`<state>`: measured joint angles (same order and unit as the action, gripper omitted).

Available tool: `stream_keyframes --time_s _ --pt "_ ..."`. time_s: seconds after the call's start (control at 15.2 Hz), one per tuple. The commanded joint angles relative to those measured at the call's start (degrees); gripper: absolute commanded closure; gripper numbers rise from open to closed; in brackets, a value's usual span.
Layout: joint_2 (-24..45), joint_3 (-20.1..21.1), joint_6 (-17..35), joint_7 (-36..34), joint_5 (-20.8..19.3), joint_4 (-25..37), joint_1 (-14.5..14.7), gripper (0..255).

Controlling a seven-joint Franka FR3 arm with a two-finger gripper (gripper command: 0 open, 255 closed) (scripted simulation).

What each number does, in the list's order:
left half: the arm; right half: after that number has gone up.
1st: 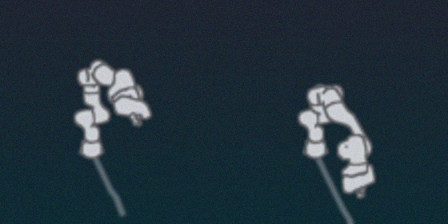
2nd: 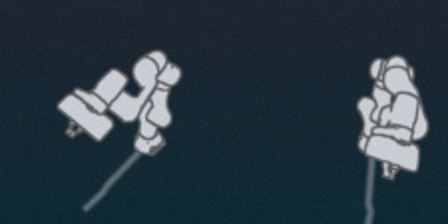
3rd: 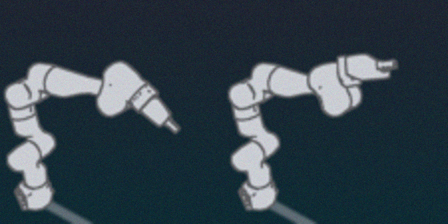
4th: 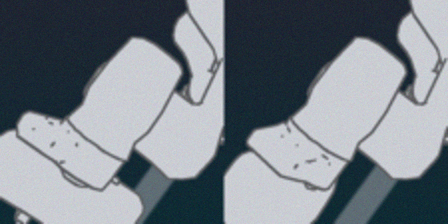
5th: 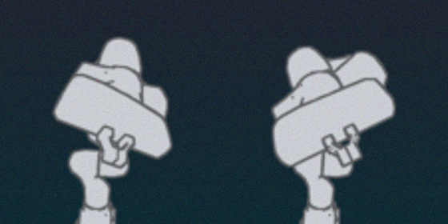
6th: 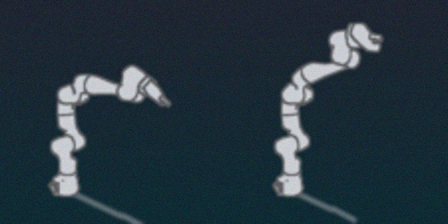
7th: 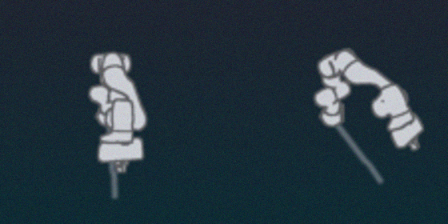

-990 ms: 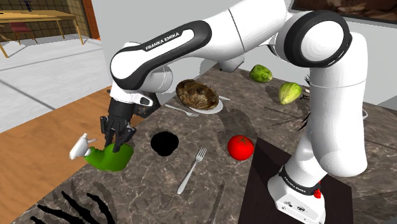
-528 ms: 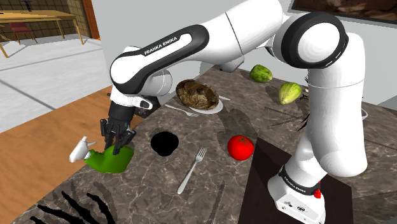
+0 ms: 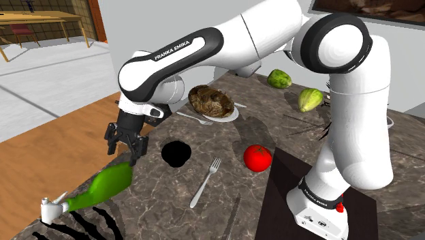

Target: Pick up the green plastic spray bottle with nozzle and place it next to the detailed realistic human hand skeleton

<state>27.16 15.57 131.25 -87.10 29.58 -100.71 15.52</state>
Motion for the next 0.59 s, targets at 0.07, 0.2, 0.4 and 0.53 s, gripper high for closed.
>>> stream_keyframes --time_s 0.07,0.2,0.4,0.53 --pt "-2.3 -0.3 -2.8 -0.1 -0.2 0.2 -1.1 0" --pt "-4.1 -0.7 -5.4 -0.2 -0.3 0.6 -2.1 0" --pt "-4.1 -0.7 -5.4 -0.2 -0.3 0.6 -2.1 0" --pt "-4.1 -0.7 -5.4 -0.2 -0.3 0.6 -2.1 0"
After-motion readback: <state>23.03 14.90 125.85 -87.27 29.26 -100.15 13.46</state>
